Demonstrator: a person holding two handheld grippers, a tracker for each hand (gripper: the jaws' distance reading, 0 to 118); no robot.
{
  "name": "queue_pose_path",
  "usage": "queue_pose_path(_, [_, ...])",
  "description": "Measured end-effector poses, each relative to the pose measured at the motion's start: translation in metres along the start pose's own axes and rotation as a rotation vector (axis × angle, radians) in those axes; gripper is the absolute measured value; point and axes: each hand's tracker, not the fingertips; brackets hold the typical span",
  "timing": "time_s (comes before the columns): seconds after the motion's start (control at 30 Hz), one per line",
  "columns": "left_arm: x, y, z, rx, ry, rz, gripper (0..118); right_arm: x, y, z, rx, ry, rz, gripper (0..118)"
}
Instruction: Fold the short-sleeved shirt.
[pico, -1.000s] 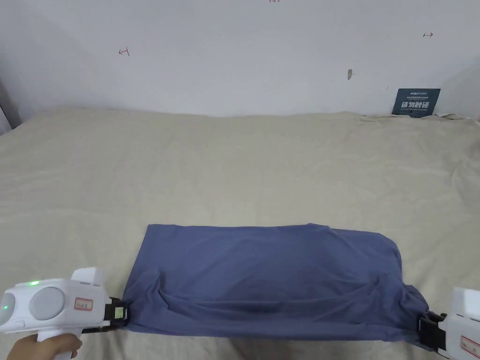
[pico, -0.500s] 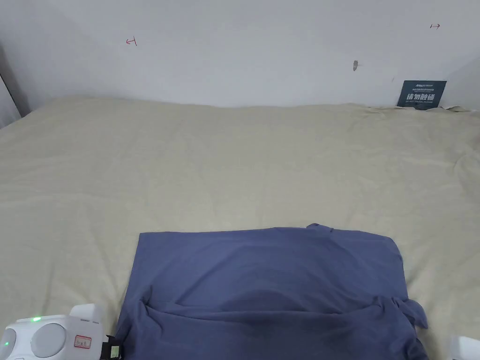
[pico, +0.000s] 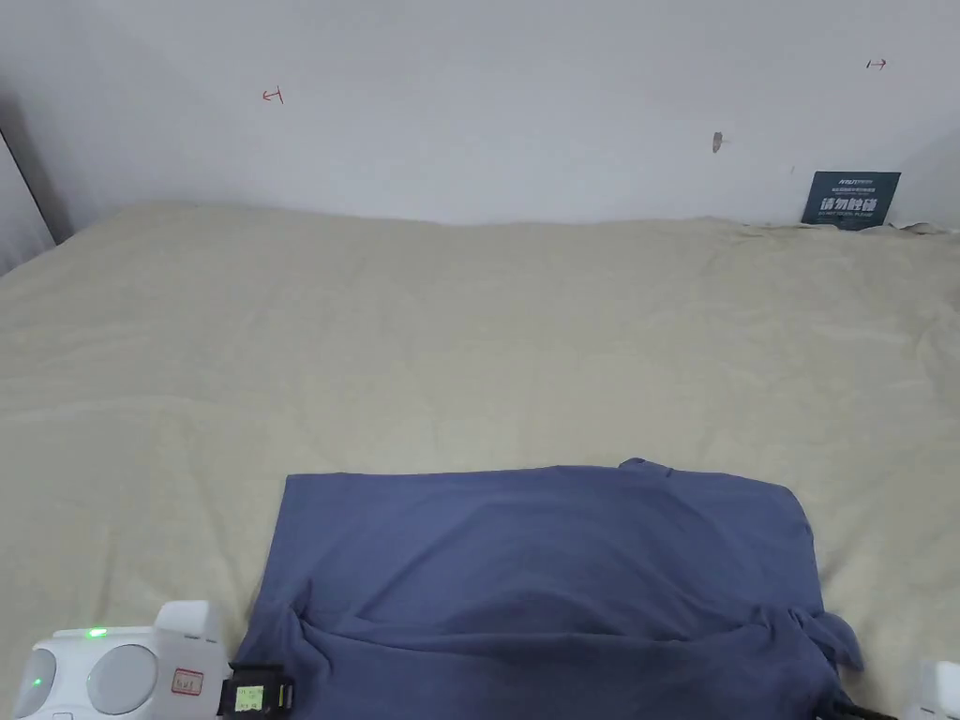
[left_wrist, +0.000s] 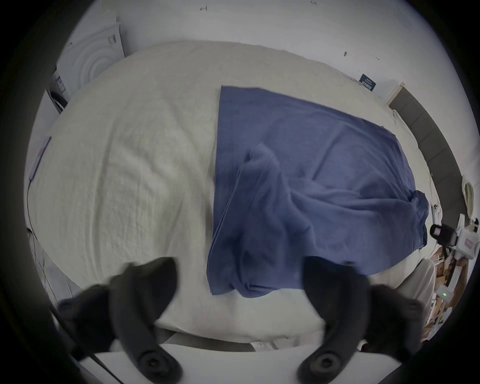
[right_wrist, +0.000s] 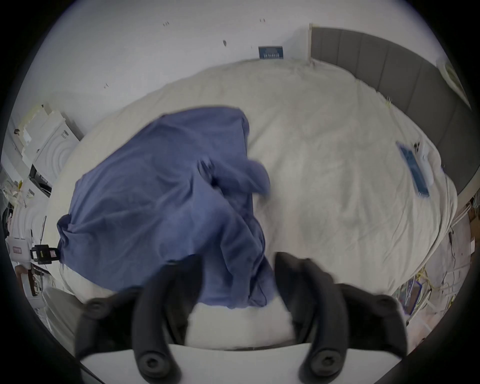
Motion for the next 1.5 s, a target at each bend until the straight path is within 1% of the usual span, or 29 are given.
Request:
queue_pose_path(0.03, [0.004,0.003,0.007,0.036,0.004,-0.004,110,-0.004,0.008,0.007,0.030,0.002,0.011,81])
queue_pose_path(0.07, [0.006,0.006,0.011,0.061,0.004,-0.003,115,-0.003,0.012,0.010,0.053,0.002,0.018,86])
queue_pose_path(0.2, [0.020,0.025,0.039,0.183,-0.020,-0.004,115,-0.015,0.037,0.032,0.186,0.007,0.040,90])
queue_pose_path(0.33, [0.036,0.048,0.067,0.338,-0.015,-0.027,115,-0.034,0.061,0.057,0.323,0.035,0.062,103])
queue_pose_path(0.43, [0.045,0.066,0.083,0.445,-0.013,-0.019,115,-0.049,0.078,0.070,0.410,0.035,0.094,105])
queue_pose_path(0.53, [0.056,0.082,0.093,0.521,-0.023,-0.049,115,-0.061,0.091,0.076,0.487,0.018,0.119,105])
queue_pose_path(0.6, [0.064,0.088,0.096,0.588,-0.009,-0.073,113,-0.070,0.096,0.079,0.550,0.011,0.134,105])
queue_pose_path(0.63, [0.068,0.090,0.096,0.623,0.002,-0.086,110,-0.075,0.098,0.080,0.576,-0.003,0.140,104])
queue_pose_path(0.67, [0.070,0.091,0.094,0.660,0.016,-0.091,105,-0.079,0.099,0.080,0.593,-0.008,0.144,104])
queue_pose_path(0.7, [0.072,0.093,0.092,0.686,0.018,-0.092,93,-0.082,0.101,0.079,0.606,-0.012,0.145,103])
queue_pose_path(0.73, [0.074,0.095,0.090,0.698,0.016,-0.095,82,-0.085,0.102,0.078,0.621,-0.009,0.145,101])
queue_pose_path(0.77, [0.075,0.097,0.087,0.705,0.010,-0.091,72,-0.087,0.103,0.076,0.629,-0.010,0.143,93])
queue_pose_path(0.8, [0.075,0.100,0.082,0.718,0.011,-0.092,59,-0.089,0.105,0.075,0.638,-0.013,0.140,75])
queue_pose_path(0.83, [0.076,0.103,0.077,0.722,0.009,-0.094,48,-0.091,0.105,0.073,0.653,-0.015,0.141,58])
queue_pose_path(0.93, [0.081,0.108,0.063,0.749,0.029,-0.121,37,-0.088,0.113,0.062,0.672,-0.022,0.130,41])
queue_pose_path(1.0, [0.083,0.110,0.056,0.764,0.042,-0.139,9,-0.087,0.116,0.054,0.681,-0.023,0.118,12])
queue_pose_path(1.03, [0.084,0.112,0.053,0.761,0.040,-0.142,0,-0.087,0.117,0.051,0.686,-0.024,0.112,5])
queue_pose_path(1.1, [0.085,0.117,0.049,0.759,0.031,-0.135,0,-0.087,0.120,0.046,0.691,-0.026,0.112,0])
queue_pose_path(1.27, [0.083,0.138,0.031,0.687,0.037,-0.140,0,-0.088,0.132,0.033,0.676,-0.033,0.113,0])
queue_pose_path(1.37, [0.076,0.161,0.012,0.586,0.040,-0.145,0,-0.088,0.139,0.025,0.665,-0.039,0.120,0])
queue_pose_path(1.5, [0.065,0.192,-0.012,0.507,0.043,-0.159,0,-0.088,0.148,0.015,0.655,-0.046,0.123,0])
